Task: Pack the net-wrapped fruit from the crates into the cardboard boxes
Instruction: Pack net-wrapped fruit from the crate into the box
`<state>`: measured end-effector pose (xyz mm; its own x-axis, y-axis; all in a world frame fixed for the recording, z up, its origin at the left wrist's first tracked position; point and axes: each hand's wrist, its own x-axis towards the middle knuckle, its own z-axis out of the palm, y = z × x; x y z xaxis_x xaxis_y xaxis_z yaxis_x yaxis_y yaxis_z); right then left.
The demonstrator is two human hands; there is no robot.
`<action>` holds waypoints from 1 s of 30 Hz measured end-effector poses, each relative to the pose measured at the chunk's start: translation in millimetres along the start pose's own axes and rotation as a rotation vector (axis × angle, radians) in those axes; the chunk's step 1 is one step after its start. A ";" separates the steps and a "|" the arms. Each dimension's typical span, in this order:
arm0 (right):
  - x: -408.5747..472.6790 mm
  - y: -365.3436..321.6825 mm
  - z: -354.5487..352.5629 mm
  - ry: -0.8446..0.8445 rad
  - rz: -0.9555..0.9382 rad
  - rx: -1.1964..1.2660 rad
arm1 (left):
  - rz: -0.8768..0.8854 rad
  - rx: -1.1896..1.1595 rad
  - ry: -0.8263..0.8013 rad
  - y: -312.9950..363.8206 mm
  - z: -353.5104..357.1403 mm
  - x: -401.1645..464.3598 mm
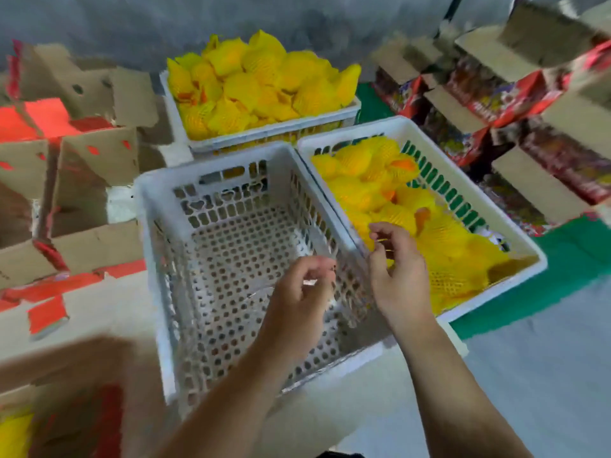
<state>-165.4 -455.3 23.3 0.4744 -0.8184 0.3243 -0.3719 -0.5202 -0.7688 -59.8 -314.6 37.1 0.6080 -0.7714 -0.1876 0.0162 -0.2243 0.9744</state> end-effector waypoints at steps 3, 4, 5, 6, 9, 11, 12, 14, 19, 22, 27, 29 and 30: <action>59.8 61.0 -20.5 -0.183 0.000 -0.287 | 0.000 0.032 -0.014 11.5 32.8 18.6; 78.0 77.5 -21.3 -0.336 0.030 -0.438 | 0.010 0.046 -0.033 14.6 43.3 26.8; 91.8 91.0 -19.0 -0.484 0.082 -0.567 | 0.017 0.066 -0.056 17.5 53.1 35.9; 100.4 101.9 -15.0 -0.576 0.149 -0.638 | 0.019 0.092 -0.080 20.5 63.3 45.4; 105.2 124.3 2.7 -0.498 0.244 -0.702 | -0.025 0.164 -0.146 27.0 91.5 70.0; 106.1 126.5 12.9 -0.401 0.287 -0.743 | -0.047 0.242 -0.174 22.8 104.6 78.7; 106.9 126.6 16.3 -0.367 0.306 -0.750 | -0.045 0.290 -0.168 19.7 108.3 80.2; 107.8 127.1 18.8 -0.302 0.325 -0.749 | -0.042 0.309 -0.140 15.5 111.4 79.2; 106.5 131.4 14.7 -0.297 0.226 -0.740 | -0.047 0.237 -0.091 13.7 110.1 78.5; 107.0 124.6 8.1 -0.229 0.285 -0.642 | -0.041 0.226 -0.081 15.9 109.9 77.1; 101.6 98.0 -28.2 -0.030 0.335 0.008 | -0.046 0.023 -0.002 22.8 105.5 65.7; 81.2 68.1 -41.8 0.016 0.390 0.444 | 0.025 0.016 0.026 23.9 98.0 57.0; 69.7 53.7 -43.0 -0.018 0.478 0.628 | 0.077 0.018 0.010 24.0 93.5 52.5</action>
<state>-186.6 -550.8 28.3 0.3912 -0.9118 -0.1245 -0.0209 0.1265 -0.9917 -101.7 -416.2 39.1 0.6144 -0.7812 -0.1107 -0.0457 -0.1753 0.9835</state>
